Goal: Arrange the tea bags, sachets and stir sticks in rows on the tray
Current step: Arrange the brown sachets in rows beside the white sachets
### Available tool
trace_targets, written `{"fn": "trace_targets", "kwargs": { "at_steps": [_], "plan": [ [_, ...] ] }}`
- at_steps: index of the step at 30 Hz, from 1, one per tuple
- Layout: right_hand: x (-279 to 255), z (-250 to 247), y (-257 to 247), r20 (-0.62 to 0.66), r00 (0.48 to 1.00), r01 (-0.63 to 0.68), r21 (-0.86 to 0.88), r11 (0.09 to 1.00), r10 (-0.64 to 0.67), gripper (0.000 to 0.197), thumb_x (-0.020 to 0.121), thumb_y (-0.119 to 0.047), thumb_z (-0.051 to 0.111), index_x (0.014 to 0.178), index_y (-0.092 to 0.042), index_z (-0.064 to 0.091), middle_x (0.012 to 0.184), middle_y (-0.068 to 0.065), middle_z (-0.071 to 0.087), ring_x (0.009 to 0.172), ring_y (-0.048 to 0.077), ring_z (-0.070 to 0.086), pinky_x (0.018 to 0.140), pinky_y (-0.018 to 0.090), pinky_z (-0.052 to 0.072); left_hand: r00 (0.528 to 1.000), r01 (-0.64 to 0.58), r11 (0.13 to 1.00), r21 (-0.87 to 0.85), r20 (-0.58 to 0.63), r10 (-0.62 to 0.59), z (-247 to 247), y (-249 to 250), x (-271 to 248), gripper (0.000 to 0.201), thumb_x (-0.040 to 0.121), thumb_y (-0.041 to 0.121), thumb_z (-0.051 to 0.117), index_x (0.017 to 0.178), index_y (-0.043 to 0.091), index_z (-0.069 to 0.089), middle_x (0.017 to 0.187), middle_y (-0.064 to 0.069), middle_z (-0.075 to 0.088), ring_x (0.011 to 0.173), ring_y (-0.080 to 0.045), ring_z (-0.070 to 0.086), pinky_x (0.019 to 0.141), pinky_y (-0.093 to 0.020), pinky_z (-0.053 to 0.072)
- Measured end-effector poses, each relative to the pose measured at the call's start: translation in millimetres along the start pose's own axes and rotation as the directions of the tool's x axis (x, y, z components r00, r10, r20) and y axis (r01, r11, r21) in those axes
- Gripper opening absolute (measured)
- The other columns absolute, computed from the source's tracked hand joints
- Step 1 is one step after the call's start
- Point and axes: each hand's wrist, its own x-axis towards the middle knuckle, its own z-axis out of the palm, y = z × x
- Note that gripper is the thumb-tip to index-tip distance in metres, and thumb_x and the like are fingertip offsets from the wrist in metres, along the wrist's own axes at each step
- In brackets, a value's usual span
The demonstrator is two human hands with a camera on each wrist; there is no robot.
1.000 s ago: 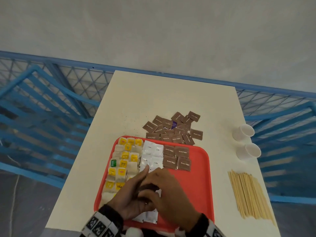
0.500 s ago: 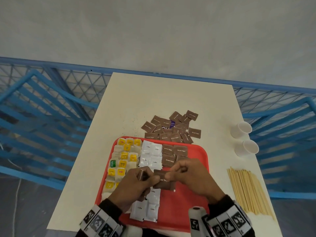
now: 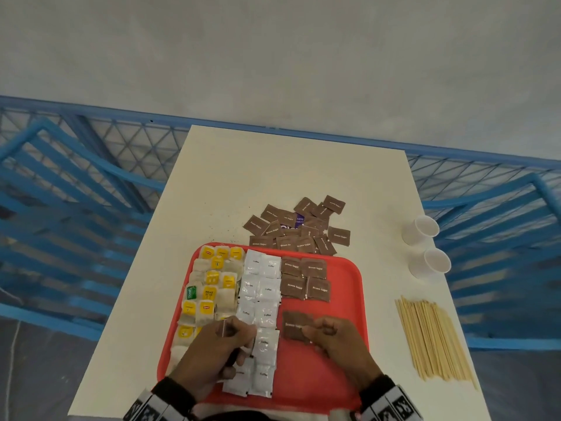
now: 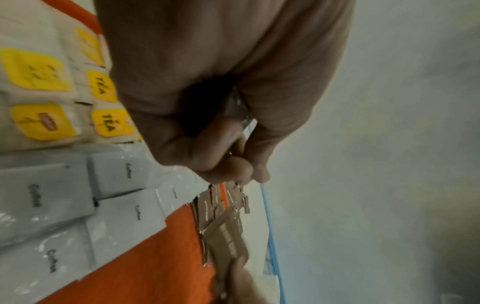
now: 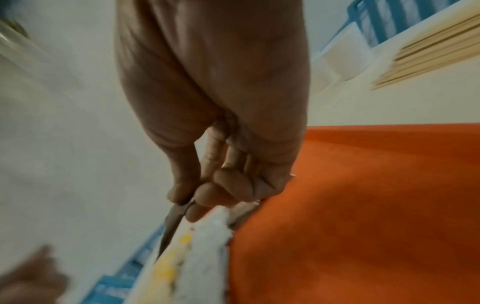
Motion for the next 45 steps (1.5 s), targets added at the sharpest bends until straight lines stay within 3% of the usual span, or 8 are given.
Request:
{"fn": "trace_targets", "kwargs": {
  "at_steps": [6, 12, 21, 25, 30, 34, 39, 45],
  "plan": [
    [58.3, -0.4, 28.4, -0.112, 0.991, -0.08, -0.129, 0.988, 0.066, 0.018, 0.084, -0.015, 0.076, 0.072, -0.001, 0.071, 0.058, 0.008, 0.062, 0.04, 0.007, 0.044, 0.045, 0.02, 0.037, 0.998, 0.034, 0.999, -0.031, -0.043, -0.035, -22.2, -1.6, -1.3, 0.035, 0.071, 0.027, 0.079, 0.083, 0.005, 0.055, 0.069, -0.009, 0.058, 0.051, -0.017, 0.047, 0.04, -0.019, 0.03],
    [76.6, 9.8, 31.1, -0.212, 0.974, -0.133, -0.239, 0.962, 0.082, 0.034, 0.077, -0.021, 0.081, 0.047, -0.014, 0.065, 0.044, -0.003, 0.059, 0.038, 0.005, 0.047, 0.05, 0.021, 0.045, 0.996, 0.073, 0.996, -0.052, -0.036, -0.075, -25.8, 1.7, -1.5, 0.033, 0.076, 0.029, 0.075, 0.087, 0.004, 0.058, 0.069, -0.009, 0.062, 0.053, -0.016, 0.052, 0.04, -0.021, 0.034],
    [82.3, 17.3, 32.4, -0.279, 0.96, -0.167, -0.475, 0.864, 0.032, 0.061, 0.083, -0.046, 0.071, 0.04, -0.015, 0.042, 0.037, -0.007, 0.045, 0.041, 0.009, 0.043, 0.048, 0.025, 0.035, 0.99, 0.141, 0.907, -0.396, 0.063, -0.127, -24.5, 11.0, -3.8, 0.05, 0.085, 0.045, 0.06, 0.105, 0.001, 0.07, 0.098, -0.02, 0.071, 0.071, -0.027, 0.07, 0.052, -0.031, 0.055],
    [72.1, 24.9, 25.0, -0.265, 0.964, -0.145, -0.467, 0.872, 0.019, 0.059, 0.07, -0.048, 0.083, 0.045, -0.019, 0.037, 0.044, -0.009, 0.044, 0.041, 0.009, 0.038, 0.045, 0.025, 0.029, 0.979, 0.189, 0.797, -0.574, 0.173, -0.108, -27.3, 15.5, -4.5, 0.061, 0.091, 0.05, 0.053, 0.119, -0.002, 0.068, 0.121, -0.029, 0.065, 0.088, -0.039, 0.07, 0.064, -0.045, 0.06],
    [45.9, 25.8, -6.6, -0.263, 0.952, 0.017, -0.462, 0.887, -0.155, 0.038, 0.077, -0.039, 0.078, 0.066, -0.019, 0.047, 0.061, -0.007, 0.054, 0.057, 0.008, 0.048, 0.057, 0.027, 0.04, 0.954, 0.183, 0.81, -0.557, 0.299, -0.01, -27.1, 20.9, -7.0, 0.056, 0.073, 0.012, 0.066, 0.129, 0.002, 0.063, 0.136, -0.029, 0.057, 0.124, -0.048, 0.056, 0.089, -0.06, 0.053],
    [0.6, 43.5, -47.9, -0.044, 0.944, 0.29, -0.354, 0.889, -0.326, 0.033, 0.078, -0.046, 0.076, 0.069, -0.019, 0.059, 0.065, -0.002, 0.062, 0.057, 0.0, 0.049, 0.056, 0.016, 0.041, 0.963, 0.096, 0.884, -0.458, 0.269, 0.035, -12.2, 23.6, -5.1, 0.04, 0.093, -0.005, 0.045, 0.129, 0.002, 0.061, 0.13, -0.028, 0.062, 0.115, -0.048, 0.062, 0.088, -0.061, 0.053],
    [-19.0, 48.6, -56.0, 0.024, 0.944, 0.324, -0.233, 0.917, -0.328, 0.016, 0.079, -0.028, 0.08, 0.076, -0.015, 0.072, 0.07, 0.002, 0.071, 0.058, 0.003, 0.059, 0.057, 0.015, 0.045, 0.99, -0.068, 0.966, -0.25, 0.102, 0.096, 8.6, 27.3, -5.9, 0.031, 0.089, 0.011, 0.063, 0.119, 0.002, 0.067, 0.115, -0.022, 0.071, 0.095, -0.037, 0.071, 0.07, -0.04, 0.063],
    [-23.1, 36.7, -50.9, 0.091, 0.97, 0.21, 0.145, 0.967, -0.225, 0.013, 0.082, -0.014, 0.075, 0.083, -0.002, 0.072, 0.058, 0.004, 0.063, 0.051, 0.008, 0.053, 0.052, 0.016, 0.041, 0.994, -0.101, 0.987, -0.122, 0.019, 0.104, 10.3, 28.5, -9.2, 0.035, 0.086, 0.025, 0.072, 0.108, -0.003, 0.068, 0.094, -0.027, 0.072, 0.059, -0.019, 0.063, 0.046, -0.025, 0.054]
  ]
}}
